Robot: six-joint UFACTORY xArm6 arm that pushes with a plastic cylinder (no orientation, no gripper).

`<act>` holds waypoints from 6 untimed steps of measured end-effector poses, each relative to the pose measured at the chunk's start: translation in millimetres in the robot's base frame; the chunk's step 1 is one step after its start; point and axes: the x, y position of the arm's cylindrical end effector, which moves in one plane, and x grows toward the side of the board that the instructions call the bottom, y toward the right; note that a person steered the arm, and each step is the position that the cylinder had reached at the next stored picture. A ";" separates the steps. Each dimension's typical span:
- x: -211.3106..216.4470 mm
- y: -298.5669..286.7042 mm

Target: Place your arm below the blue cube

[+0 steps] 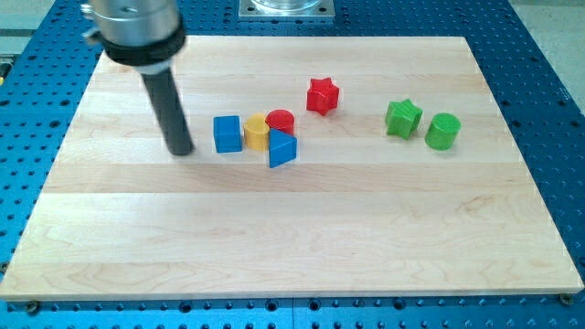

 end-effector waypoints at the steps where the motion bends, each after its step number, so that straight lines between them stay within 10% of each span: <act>1: 0.6 0.6; 6: 38.4 37.8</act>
